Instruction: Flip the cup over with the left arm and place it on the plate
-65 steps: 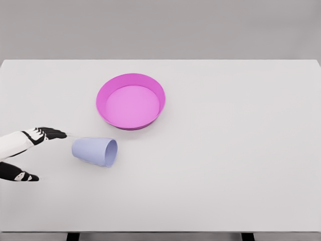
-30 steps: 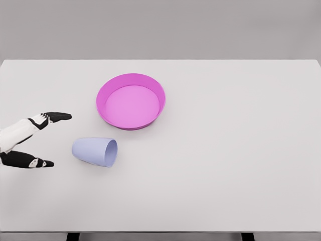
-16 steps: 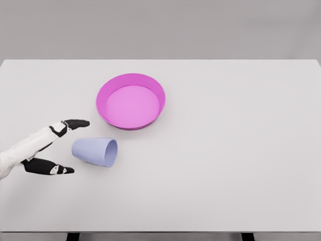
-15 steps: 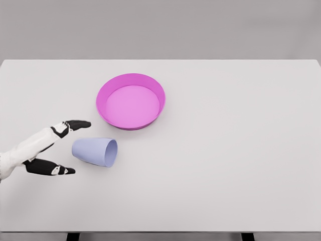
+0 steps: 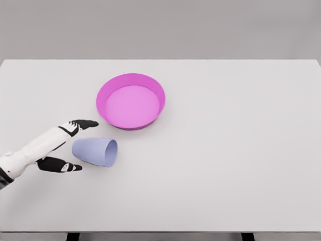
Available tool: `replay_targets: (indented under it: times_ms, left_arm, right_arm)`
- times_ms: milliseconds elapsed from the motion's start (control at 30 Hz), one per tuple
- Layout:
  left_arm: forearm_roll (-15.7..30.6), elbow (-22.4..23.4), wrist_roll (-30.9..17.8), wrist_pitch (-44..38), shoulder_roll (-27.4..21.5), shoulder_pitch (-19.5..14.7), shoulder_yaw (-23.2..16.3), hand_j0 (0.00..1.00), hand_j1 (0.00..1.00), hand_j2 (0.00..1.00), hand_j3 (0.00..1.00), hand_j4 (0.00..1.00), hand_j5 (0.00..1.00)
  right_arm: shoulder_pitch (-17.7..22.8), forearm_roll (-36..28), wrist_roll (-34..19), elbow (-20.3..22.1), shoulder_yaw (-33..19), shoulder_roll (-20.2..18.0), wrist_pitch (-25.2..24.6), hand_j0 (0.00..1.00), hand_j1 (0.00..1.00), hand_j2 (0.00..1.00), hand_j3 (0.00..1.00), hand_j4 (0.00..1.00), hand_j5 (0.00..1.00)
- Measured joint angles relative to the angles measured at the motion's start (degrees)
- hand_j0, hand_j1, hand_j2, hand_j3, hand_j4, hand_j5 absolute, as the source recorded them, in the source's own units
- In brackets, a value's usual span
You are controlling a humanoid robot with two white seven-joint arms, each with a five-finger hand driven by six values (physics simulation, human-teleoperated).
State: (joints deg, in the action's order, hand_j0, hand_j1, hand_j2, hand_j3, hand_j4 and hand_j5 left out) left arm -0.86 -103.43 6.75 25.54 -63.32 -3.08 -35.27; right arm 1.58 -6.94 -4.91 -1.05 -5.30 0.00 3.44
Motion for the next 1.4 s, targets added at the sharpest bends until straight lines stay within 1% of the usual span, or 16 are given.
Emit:
replay_targets:
  times_ms: [467, 567, 833, 933, 1400]
  left_arm:
    - [-0.4, 0.0, 0.0, 0.2, 2.5, -0.1, -0.5, 1.00, 1.00, 1.00, 1.00, 1.00, 1.00]
    - [-0.4, 0.0, 0.0, 0.3, 3.1, -1.3, -1.2, 1.00, 1.00, 1.00, 1.00, 1.00, 1.00]
    - [-0.5, 0.0, 0.0, -0.1, 4.2, -1.6, -2.5, 1.00, 1.00, 1.00, 1.00, 1.00, 1.00]
    - [-1.3, 0.0, 0.0, -0.3, 4.6, -1.6, -2.8, 1.00, 1.00, 1.00, 1.00, 1.00, 1.00]
    - [-2.0, 0.0, -0.1, -5.4, 6.2, -1.7, -3.4, 1.00, 1.00, 1.00, 1.00, 1.00, 1.00]
  right_arm:
    - [0.0, 0.0, 0.0, 0.0, 0.0, 0.0, 0.0, 1.00, 1.00, 1.00, 1.00, 1.00, 1.00]
    - [0.0, 0.0, 0.0, 0.0, 0.0, 0.0, 0.0, 1.00, 1.00, 1.00, 1.00, 1.00, 1.00]
    - [0.0, 0.0, 0.0, 0.0, 0.0, 0.0, 0.0, 1.00, 1.00, 1.00, 1.00, 1.00, 1.00]
    - [0.0, 0.0, 0.0, 0.0, 0.0, 0.0, 0.0, 1.00, 1.00, 1.00, 1.00, 1.00, 1.00]
    - [0.0, 0.0, 0.0, 0.0, 0.0, 0.0, 0.0, 1.00, 1.00, 1.00, 1.00, 1.00, 1.00]
